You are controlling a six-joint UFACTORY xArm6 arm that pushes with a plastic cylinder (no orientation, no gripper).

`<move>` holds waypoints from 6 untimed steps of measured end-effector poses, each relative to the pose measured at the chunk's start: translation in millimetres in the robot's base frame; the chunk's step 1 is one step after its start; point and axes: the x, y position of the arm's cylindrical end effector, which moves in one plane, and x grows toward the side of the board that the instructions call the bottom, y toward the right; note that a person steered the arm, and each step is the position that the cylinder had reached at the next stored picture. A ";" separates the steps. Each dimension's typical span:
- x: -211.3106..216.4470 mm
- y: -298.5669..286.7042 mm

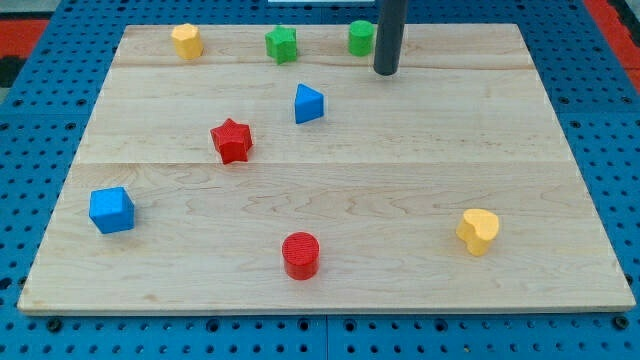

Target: Move green circle to the right of the green star

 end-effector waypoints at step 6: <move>-92.6 -72.9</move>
